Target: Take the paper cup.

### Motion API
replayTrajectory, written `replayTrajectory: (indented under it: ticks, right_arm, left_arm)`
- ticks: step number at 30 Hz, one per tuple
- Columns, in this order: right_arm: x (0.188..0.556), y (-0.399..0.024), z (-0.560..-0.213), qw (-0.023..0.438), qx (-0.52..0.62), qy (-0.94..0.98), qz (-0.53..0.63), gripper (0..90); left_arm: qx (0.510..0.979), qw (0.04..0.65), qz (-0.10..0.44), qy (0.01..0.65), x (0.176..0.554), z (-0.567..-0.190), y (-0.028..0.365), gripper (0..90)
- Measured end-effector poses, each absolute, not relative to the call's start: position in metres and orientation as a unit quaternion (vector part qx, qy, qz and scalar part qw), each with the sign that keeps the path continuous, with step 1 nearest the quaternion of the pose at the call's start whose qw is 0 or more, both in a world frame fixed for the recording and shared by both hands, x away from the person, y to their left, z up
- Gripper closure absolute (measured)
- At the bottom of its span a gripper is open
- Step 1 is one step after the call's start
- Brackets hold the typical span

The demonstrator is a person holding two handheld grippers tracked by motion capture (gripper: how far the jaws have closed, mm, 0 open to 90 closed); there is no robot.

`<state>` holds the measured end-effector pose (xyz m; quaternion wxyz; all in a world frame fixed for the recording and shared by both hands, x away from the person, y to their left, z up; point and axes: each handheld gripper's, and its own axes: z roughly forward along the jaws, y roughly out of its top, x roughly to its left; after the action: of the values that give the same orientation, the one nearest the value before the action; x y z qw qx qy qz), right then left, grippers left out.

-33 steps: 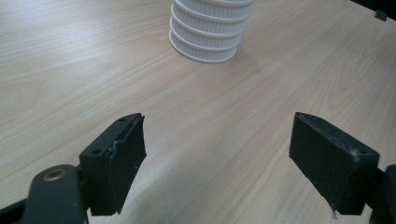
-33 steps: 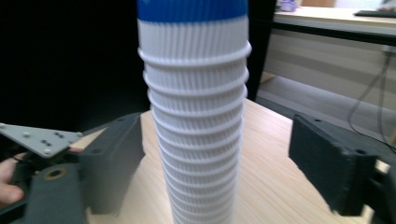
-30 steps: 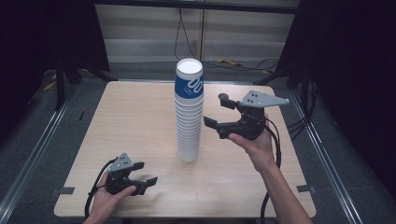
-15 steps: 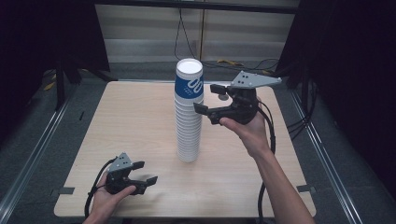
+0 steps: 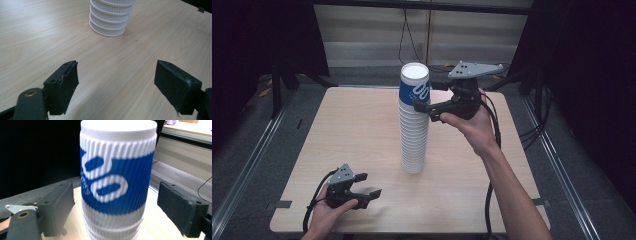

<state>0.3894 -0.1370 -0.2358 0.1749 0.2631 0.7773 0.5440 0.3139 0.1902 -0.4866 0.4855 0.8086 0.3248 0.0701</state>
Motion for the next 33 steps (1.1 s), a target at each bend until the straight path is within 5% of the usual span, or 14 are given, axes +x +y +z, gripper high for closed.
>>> replayTrajectory:
  ticks: [33]
  right_arm:
    - [0.416,-0.109,-0.217,0.154,0.247,0.804,0.518,23.6]
  left_arm:
    - [0.812,0.478,0.074,0.325,0.314,-0.487,0.188,20.9]
